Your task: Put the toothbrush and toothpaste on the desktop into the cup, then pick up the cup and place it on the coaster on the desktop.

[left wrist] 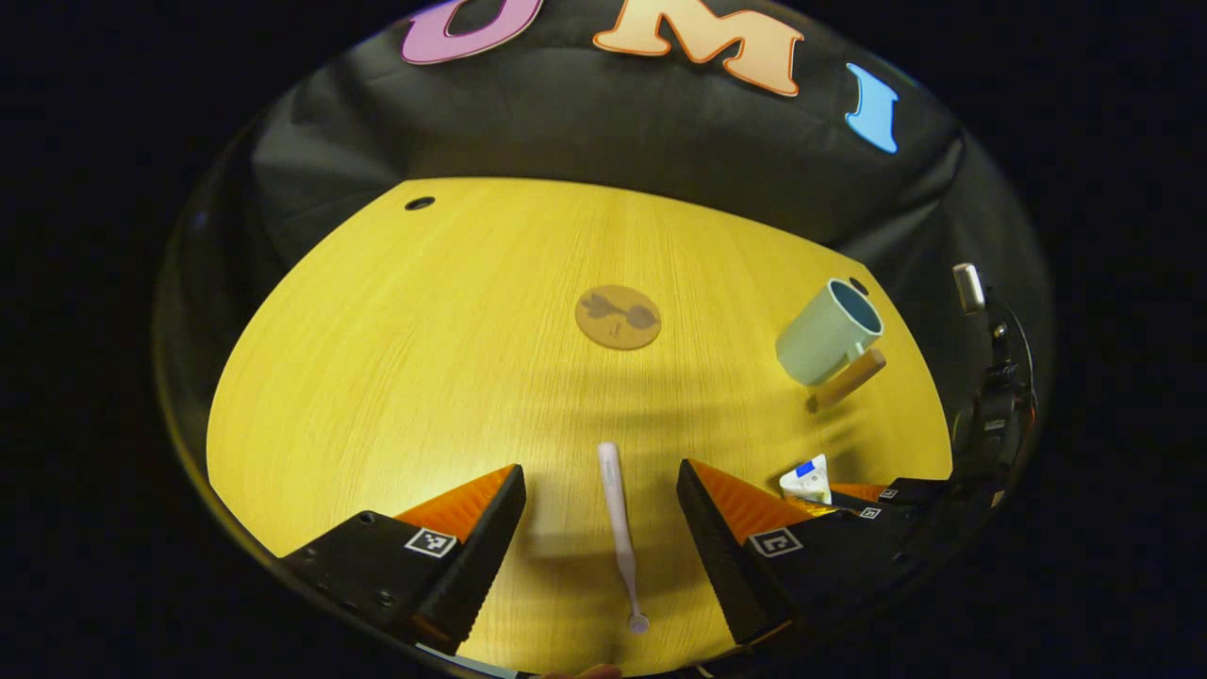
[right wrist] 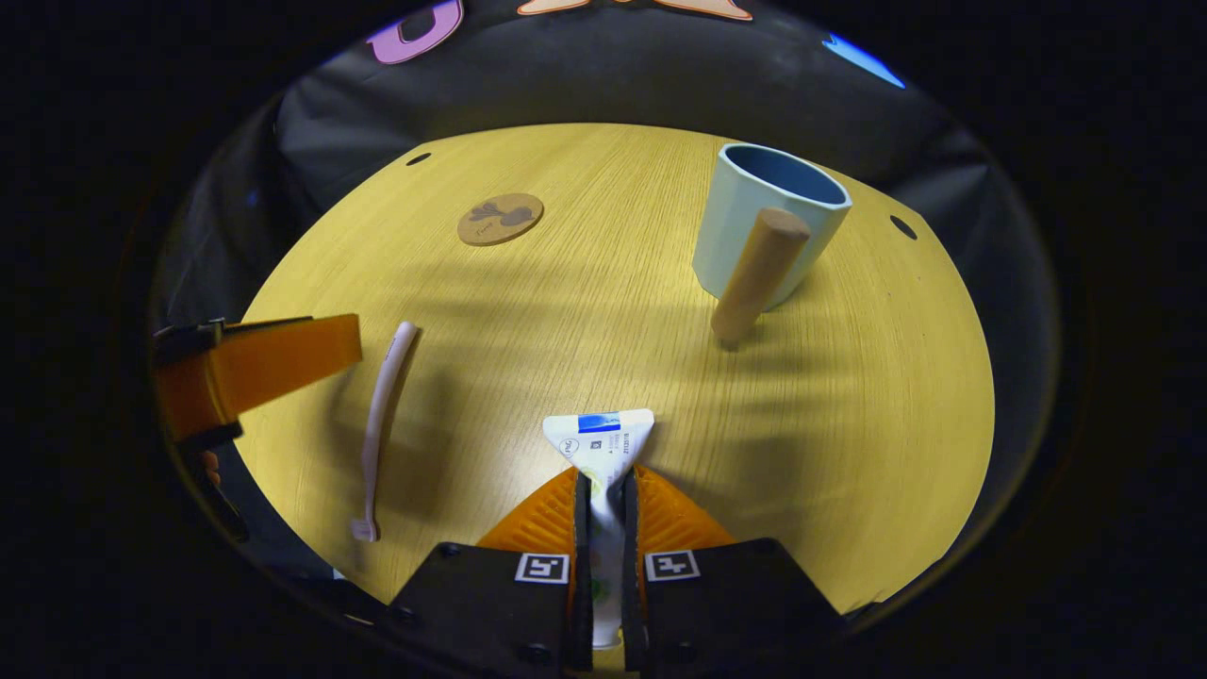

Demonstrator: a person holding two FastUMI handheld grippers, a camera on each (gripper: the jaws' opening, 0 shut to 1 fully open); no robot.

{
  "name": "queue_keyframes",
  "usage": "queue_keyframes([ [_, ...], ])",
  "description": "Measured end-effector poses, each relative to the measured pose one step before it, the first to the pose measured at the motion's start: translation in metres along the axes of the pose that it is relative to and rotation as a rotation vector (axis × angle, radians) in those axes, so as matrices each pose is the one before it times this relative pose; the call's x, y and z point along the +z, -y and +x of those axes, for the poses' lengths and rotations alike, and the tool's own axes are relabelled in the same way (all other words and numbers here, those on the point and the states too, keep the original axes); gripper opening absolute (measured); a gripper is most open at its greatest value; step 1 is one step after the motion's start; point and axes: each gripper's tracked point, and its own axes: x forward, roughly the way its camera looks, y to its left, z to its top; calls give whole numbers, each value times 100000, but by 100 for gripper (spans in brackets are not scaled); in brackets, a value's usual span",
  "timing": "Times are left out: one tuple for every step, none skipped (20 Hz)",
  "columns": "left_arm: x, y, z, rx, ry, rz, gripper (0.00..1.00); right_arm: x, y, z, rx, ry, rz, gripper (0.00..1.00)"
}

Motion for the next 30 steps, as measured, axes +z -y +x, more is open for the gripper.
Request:
queue_keyframes([
  [-432,-257,225,1019,-3000,161,96,-42,6,30,164,103,-227,15],
  [-336,0,347,297,-2229,317,96,26,-4,23,190,91,-115,15],
  [-355,-23,391,704,-2407,41,96,-3,-3,-14,203,80,-43,15],
  [-499,52,460,328,-2152,-216,96,18,44,-44,223,60,-92,15],
  [-192,100,284,-9,-1956,-171,96,-12,-32,53,245,104,-83,15],
  [-396,-34,257,905,-1675,-44,96,16,12,-47,222,92,-139,15],
  [-272,23,352,634,-1724,765,96,-12,7,33,193,116,-249,15],
  [-329,-187,237,1234,-1635,731,96,45,-3,2,157,67,-152,15],
  [-107,-205,-7,1539,-1330,940,96,-22,-2,-24,161,72,-125,15],
  [10,-6,283,906,41,1282,96,21,39,-5,210,17,-192,15],
  [191,17,180,566,-266,1154,96,-24,-20,7,232,-30,-155,15],
  [-299,-139,24,1510,-1653,1379,95,65,-15,26,232,15,-164,15],
  [-153,-254,74,2211,-1790,1869,94,-66,0,-11,240,11,-40,15],
  [-2,125,-116,269,-598,1358,92,68,40,-36,126,-24,67,15],
  [211,238,289,407,-627,85,90,-43,-33,28,85,45,-4,15],
  [-257,309,-144,-82,-1517,-311,84,38,27,-11,30,52,-132,15],
  [276,229,48,-630,742,761,82,-27,-14,15,60,61,-41,15],
  [-31,244,110,-827,-246,1010,72,32,13,15,68,-26,28,12],
  [281,270,-30,-821,470,712,61,49,0,-2,100,5,23,12],
  [-108,215,-28,-448,25,-422,45,-58,10,2,104,17,-18,12],
  [109,25,101,-307,371,-513,29,-2,-7,-1,33,-30,11,15],
  [-139,84,-37,-587,-150,59,20,36,16,3,-19,7,3,15],
  [151,64,102,-352,253,-903,17,-42,-21,5,-38,-7,-42,12],
  [-15,18,-112,-1087,-62,-412,8,48,7,-32,-52,-13,-58,15],
  [56,0,-57,-1120,50,43,6,-17,-20,23,-27,10,-19,15],
  [10,38,-5,-1138,311,-380,3,30,17,12,-70,-49,-3,15],
  [58,82,-43,-935,148,233,1,-4,7,-33,-52,3,-8,15],
  [-106,-41,-41,-814,549,138,0,43,20,-10,-73,136,-197,15],
  [83,32,86,-592,756,276,0,-24,-3,49,3,186,-351,15],
  [48,36,-74,-678,1087,338,0,24,-8,-7,24,121,-242,15],
])
